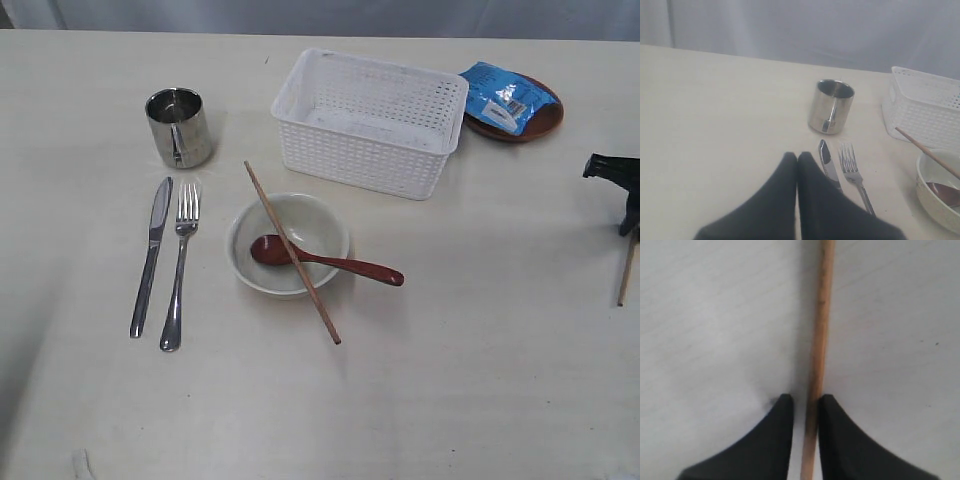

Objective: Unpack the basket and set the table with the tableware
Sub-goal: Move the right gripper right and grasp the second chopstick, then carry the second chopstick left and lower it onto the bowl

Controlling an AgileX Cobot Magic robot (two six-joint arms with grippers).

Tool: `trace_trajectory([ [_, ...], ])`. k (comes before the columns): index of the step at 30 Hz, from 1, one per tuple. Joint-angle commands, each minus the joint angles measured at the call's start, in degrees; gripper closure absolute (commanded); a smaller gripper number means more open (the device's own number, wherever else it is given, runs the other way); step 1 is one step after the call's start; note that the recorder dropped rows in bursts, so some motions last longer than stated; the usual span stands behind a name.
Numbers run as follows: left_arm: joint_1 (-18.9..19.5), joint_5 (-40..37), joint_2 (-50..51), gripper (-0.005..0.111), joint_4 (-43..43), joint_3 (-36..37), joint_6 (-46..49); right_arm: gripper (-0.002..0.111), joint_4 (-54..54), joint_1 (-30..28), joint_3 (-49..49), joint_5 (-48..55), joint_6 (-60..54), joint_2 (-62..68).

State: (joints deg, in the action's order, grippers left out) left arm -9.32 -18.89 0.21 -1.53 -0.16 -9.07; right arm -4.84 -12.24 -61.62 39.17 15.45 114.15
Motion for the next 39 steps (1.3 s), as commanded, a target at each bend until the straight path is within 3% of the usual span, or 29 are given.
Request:
trace_trajectory([
  [1,0.1,0.6,-0.2,0.107,-0.2,0.2,0.0,0.108,-0.8,-0.3,1.0,1.1,-1.8,1.8],
  [11,0.1,0.6,-0.2,0.107,-0.4,0.2,0.0,0.109,1.5,0.0,1.0,3.3,-1.8,-10.9],
  [15,0.1,0.6,-0.2,0.107,-0.4,0.2,0.0,0.109,8.3,2.6,1.0,3.2,-6.0,-18.8],
  [20,0.1,0.6,-0.2,0.107,-0.4,0.2,0.0,0.109,18.9,13.3,-1.9,7.4,-16.7,-25.1],
  [25,0.1,0.6,-0.2,0.107,-0.4,0.2,0.0,0.109,19.7,29.0,-9.5,16.1,-17.2,-25.8],
  [31,0.1,0.6,-0.2,0.107,-0.3,0.2,0.0,0.109,19.7,44.4,-13.8,17.6,-15.1,-22.2],
  [34,0.1,0.6,-0.2,0.107,-0.2,0.2,0.0,0.109,19.8,49.0,-13.6,17.3,-14.6,-18.3],
  [39,0.1,0.6,-0.2,0.107,-0.2,0.2,0.0,0.109,20.8,51.4,-13.6,16.7,-13.6,-11.8],
])
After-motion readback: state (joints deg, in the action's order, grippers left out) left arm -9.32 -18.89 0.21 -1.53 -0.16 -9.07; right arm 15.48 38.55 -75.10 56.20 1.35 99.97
